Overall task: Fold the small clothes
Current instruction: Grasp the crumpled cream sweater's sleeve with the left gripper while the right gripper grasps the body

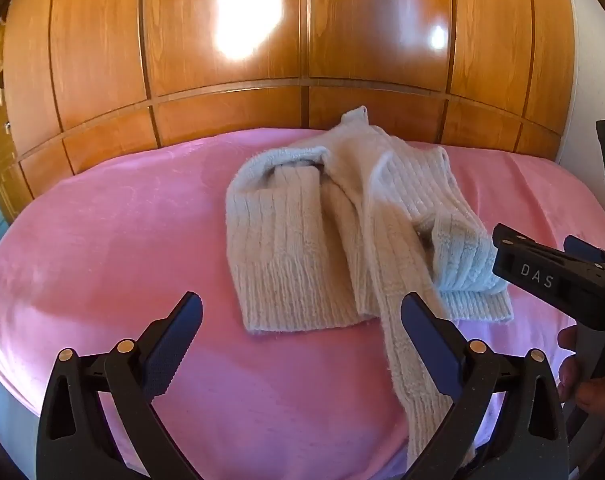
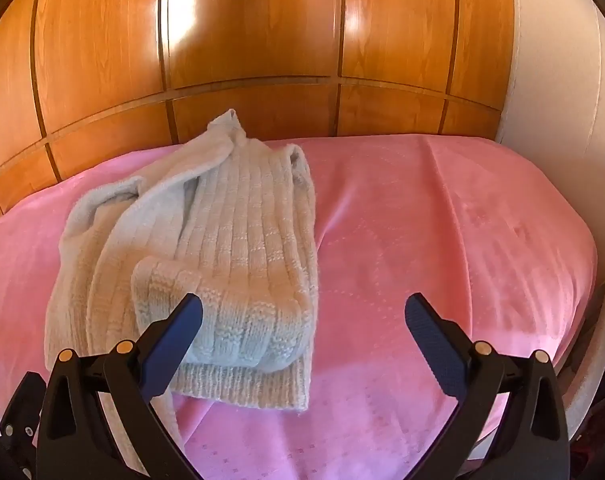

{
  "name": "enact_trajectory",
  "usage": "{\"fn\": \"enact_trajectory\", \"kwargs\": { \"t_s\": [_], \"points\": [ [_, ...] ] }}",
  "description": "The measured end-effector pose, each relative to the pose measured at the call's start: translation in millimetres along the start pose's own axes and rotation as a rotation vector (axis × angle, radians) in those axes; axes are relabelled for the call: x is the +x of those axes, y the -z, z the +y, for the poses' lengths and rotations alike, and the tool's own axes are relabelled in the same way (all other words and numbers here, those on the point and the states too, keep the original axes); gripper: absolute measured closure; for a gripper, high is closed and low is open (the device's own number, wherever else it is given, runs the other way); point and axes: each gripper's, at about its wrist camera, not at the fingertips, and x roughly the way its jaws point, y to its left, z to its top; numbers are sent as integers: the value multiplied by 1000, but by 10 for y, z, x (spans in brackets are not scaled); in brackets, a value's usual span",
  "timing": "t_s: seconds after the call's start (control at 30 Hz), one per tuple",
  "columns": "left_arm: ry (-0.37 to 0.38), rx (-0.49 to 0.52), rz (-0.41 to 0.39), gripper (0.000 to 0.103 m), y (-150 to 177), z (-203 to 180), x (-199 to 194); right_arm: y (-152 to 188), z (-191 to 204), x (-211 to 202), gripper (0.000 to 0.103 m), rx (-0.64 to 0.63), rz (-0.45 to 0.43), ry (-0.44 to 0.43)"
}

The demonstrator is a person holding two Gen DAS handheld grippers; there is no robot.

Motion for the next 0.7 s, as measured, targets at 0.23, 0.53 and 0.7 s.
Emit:
{"fn": "enact_trajectory", "kwargs": {
  "t_s": [0.23,0.53,0.7],
  "points": [
    [9,-4,7,5,-21,21,6,116,85,-178,2,-1,-6,-2],
    [29,15,0,5,36,-11,-66,149,115,-170,2,-9,5,-5],
    [49,23,9,5,44,-24,-73,154,117,-181,2,-13,9,-3]
  ]
}}
